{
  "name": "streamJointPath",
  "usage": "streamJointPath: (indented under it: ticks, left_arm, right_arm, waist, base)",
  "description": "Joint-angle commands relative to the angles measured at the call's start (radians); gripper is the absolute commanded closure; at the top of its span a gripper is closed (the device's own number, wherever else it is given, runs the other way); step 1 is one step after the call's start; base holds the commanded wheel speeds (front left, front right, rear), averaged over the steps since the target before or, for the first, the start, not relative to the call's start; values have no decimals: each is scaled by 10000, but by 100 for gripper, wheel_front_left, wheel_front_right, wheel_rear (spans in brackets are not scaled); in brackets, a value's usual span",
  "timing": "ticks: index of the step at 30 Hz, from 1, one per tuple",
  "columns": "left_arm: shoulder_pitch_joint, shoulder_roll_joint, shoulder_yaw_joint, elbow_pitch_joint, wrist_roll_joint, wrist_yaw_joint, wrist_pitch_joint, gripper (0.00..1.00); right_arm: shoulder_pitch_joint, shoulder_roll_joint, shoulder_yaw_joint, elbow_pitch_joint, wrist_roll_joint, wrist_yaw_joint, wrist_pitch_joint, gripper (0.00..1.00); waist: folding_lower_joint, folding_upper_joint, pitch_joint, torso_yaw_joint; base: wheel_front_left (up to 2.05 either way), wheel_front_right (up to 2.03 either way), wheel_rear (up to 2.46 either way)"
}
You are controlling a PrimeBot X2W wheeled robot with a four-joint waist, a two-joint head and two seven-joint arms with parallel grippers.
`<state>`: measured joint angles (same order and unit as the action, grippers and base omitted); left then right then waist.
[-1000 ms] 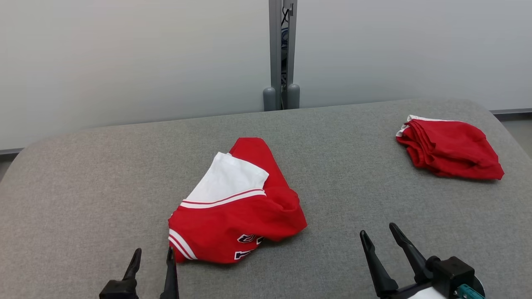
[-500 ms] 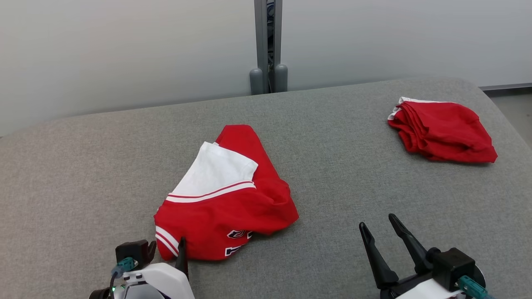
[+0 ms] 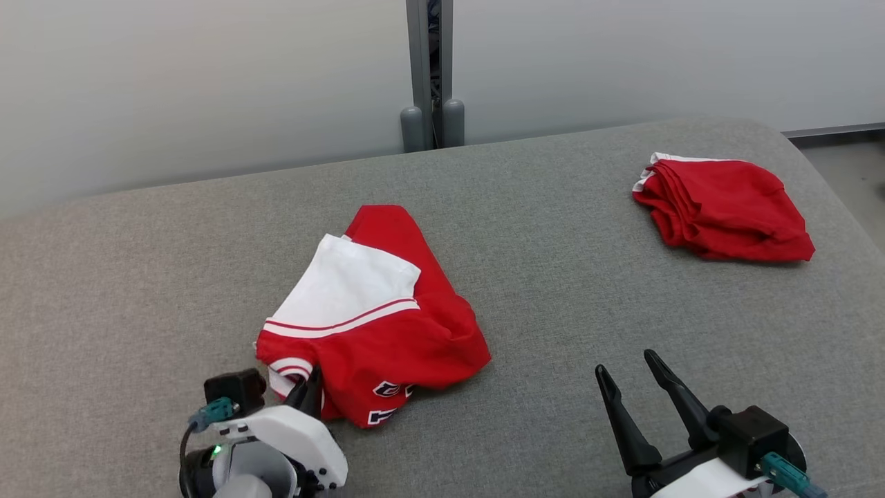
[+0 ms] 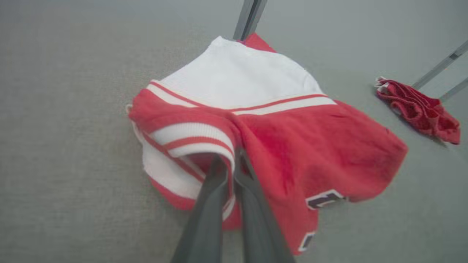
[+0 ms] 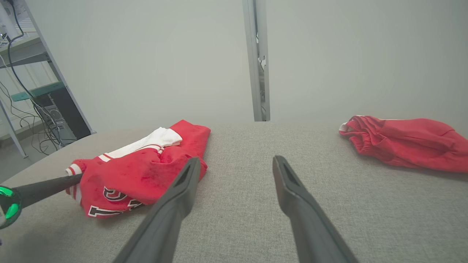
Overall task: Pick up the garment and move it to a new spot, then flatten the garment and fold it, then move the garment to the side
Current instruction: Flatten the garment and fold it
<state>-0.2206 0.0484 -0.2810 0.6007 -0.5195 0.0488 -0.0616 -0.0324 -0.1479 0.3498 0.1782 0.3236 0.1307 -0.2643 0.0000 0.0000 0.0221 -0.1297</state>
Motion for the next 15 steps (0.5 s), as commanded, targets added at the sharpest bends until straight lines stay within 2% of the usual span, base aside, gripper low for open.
streamJointPath:
  ticks: [1, 2, 11, 15]
  left_arm:
    - [-219, 43, -72, -281, -589, -172, -68, 100]
    - [-219, 43, -72, -281, -589, -172, -68, 100]
    - [-899, 42, -990, -2378, -3191, -536, 129, 100]
    - [-1548, 42, -1514, -3240, -4364, -387, 460, 100]
  right_arm:
    - [-79, -51, -3, 42, -14, 3, -14, 0]
    - [-79, -51, -3, 42, -14, 3, -14, 0]
    - [-132, 73, 187, 134, -24, 3, -14, 0]
    - [-144, 94, 266, 170, -6, 3, -14, 0]
  waist:
    - [0, 0, -24, -18]
    - [0, 0, -24, -18]
    - [0, 0, -162, -198]
    - [0, 0, -275, -336]
  base:
    - [0, 0, 0]
    - [0, 0, 0]
    - [0, 0, 0]
    - [0, 0, 0]
